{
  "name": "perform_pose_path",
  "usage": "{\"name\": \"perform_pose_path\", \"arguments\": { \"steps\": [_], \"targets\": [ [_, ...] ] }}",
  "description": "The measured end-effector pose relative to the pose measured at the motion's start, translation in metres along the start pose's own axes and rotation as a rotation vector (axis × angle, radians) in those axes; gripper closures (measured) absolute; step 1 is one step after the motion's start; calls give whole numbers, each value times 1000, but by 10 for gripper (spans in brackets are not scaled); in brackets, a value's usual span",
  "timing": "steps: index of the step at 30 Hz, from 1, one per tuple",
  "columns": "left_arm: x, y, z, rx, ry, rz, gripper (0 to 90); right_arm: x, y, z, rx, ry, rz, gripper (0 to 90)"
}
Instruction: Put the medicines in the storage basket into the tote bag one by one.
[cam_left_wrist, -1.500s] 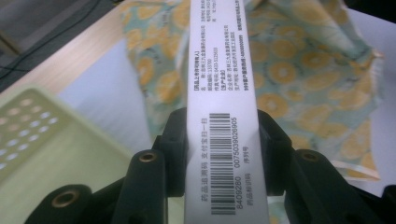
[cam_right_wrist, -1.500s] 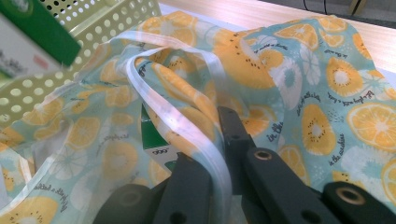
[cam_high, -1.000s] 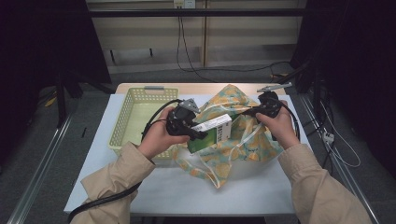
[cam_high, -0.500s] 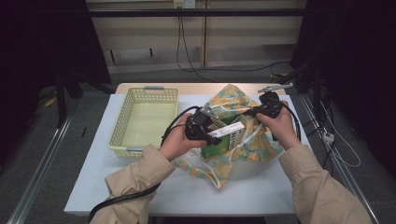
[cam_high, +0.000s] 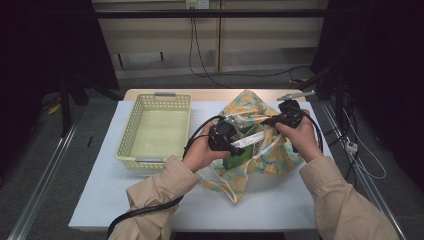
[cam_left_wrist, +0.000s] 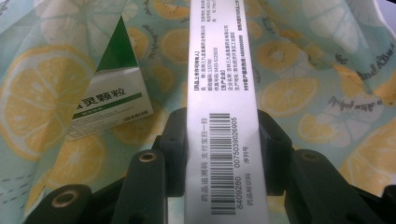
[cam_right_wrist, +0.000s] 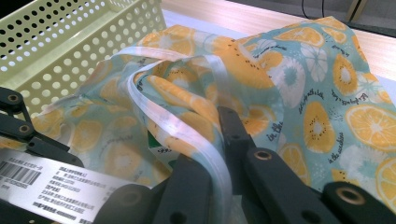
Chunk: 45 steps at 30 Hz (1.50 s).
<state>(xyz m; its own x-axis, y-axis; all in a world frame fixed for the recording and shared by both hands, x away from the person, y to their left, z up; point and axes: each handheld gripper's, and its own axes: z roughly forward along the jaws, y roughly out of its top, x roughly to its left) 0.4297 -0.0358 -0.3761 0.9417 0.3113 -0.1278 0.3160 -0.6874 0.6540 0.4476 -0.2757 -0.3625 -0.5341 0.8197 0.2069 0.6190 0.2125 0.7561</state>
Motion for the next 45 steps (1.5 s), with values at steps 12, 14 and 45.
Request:
{"name": "perform_pose_path", "arguments": {
  "steps": [12,14,45],
  "targets": [
    [1,13,20,-4,40,-6,625,1,0,1,5,2,-4,899],
    [1,15,23,-3,47,-5,625,1,0,1,5,2,-5,899],
    [6,26,47,-49,86,-51,622,1,0,-2,-4,-3,0,899]
  ]
}}
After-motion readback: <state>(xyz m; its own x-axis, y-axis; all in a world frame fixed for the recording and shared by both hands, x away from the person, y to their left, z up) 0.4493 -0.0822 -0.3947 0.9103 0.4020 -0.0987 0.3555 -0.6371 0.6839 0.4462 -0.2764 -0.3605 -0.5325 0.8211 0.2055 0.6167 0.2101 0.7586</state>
